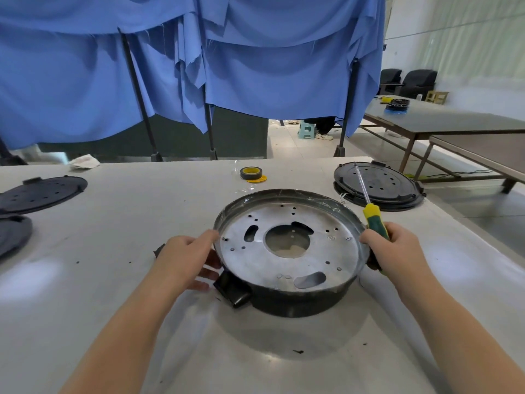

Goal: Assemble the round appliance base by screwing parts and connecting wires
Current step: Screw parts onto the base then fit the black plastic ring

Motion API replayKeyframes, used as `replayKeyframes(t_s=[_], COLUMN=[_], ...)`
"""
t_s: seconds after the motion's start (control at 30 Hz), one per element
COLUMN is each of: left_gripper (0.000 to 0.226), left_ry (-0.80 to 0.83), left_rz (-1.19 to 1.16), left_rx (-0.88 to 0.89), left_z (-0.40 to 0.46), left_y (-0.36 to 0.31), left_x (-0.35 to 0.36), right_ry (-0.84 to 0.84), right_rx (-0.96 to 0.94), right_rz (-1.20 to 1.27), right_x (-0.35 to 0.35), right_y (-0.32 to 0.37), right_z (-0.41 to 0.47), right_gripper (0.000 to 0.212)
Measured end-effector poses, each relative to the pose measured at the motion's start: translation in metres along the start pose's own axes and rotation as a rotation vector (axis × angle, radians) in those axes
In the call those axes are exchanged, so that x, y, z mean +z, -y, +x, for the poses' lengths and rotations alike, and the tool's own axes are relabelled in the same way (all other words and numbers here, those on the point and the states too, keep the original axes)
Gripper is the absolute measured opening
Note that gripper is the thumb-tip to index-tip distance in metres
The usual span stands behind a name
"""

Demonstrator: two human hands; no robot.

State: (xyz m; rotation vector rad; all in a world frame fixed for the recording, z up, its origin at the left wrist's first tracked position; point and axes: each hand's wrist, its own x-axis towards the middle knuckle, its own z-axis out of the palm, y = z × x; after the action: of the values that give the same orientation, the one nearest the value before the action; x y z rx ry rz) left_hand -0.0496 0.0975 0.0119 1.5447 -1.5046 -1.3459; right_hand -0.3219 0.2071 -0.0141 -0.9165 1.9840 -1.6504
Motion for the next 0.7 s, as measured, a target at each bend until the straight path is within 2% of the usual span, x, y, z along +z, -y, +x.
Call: replayKeyframes(t_s=[0.13, 0.23, 0.33, 0.47, 0.6, 0.7], left_gripper=[0.05, 0.042, 0.031, 0.018, 0.021, 0.02], left_ry=[-0.006, -0.02, 0.034, 0.088, 0.04, -0.001], left_rz=[0.062, 0.113, 0.136, 0.188, 0.183, 0.152], left_rx=[-0.008, 0.086, 0.119, 0.13, 0.173, 0.18], left_z=[0.005, 0.007, 0.007, 0.008, 0.006, 0.005], left_y=[0.003, 0.008, 0.01, 0.01, 0.011, 0.012], left_x=[-0.004, -0.003, -0.003, -0.004, -0.002, -0.001], right_ry=[0.085, 0.166, 0.229, 0.231, 0.143, 0.089], right_rx=[-0.038, -0.043, -0.038, -0.025, -0.016, 0.04], right_rz=[-0.086, -0.125, -0.131, -0.091, -0.049, 0.017], right_x=[-0.012, -0.02, -0.021, -0.015, -0.009, -0.008], right_y=[0.0, 0.002, 0.004, 0.004, 0.005, 0.007], right_z=[0.011, 0.015, 0.017, 0.016, 0.012, 0.009], right_gripper=[0.004, 0.004, 0.002, 0.018, 0.038, 0.043])
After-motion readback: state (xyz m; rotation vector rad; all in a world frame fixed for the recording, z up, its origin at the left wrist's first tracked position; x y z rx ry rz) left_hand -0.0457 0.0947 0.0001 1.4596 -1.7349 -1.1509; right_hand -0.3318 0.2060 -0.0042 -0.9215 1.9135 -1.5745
